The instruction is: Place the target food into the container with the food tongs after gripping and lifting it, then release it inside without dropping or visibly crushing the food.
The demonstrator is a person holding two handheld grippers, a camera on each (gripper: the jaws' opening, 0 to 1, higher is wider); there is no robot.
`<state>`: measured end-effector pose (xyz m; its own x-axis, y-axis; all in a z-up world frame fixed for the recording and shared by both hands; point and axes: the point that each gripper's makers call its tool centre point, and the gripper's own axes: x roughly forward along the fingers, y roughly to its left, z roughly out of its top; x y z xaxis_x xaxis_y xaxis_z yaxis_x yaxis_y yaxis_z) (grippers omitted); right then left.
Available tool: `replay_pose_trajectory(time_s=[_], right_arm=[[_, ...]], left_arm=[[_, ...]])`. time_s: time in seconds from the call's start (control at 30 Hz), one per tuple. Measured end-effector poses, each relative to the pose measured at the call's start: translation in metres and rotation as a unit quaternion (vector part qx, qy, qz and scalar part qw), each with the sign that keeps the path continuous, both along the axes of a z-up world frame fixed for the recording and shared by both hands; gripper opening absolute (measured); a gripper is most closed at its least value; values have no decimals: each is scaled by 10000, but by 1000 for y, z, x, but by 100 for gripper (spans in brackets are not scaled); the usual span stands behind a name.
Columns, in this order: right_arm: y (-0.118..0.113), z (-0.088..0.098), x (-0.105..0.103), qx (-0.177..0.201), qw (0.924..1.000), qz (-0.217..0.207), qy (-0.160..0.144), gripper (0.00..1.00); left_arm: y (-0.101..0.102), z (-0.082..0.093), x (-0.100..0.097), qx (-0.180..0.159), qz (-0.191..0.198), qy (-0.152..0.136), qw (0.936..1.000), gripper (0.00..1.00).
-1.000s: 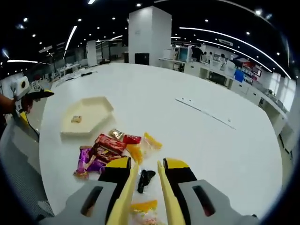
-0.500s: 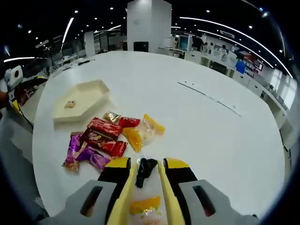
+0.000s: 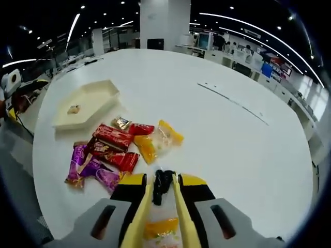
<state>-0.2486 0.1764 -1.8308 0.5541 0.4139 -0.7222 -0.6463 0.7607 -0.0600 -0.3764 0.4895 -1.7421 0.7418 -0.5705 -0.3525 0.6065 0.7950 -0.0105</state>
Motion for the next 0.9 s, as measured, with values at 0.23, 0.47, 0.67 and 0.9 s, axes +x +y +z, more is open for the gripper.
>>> replay_pose_trajectory(time_s=[0.23, 0.47, 0.67, 0.9], right_arm=[[1, 0, -2, 3, 9999, 1, 126, 19], [-3, 11, -2, 3, 10000, -25, 80, 20], [-8, 35, 3, 31, 10000, 29, 7, 20], [-9, 63, 8, 75, 9998, 90, -160, 20]], left_arm=[[0, 1, 0, -21, -7, -12, 10000, 100], [-1, 1, 0, -35, -13, -13, 10000, 100], [-2, 1, -1, -23, -48, -16, 10000, 100], [-2, 1, -1, -27, -65, -25, 10000, 100]])
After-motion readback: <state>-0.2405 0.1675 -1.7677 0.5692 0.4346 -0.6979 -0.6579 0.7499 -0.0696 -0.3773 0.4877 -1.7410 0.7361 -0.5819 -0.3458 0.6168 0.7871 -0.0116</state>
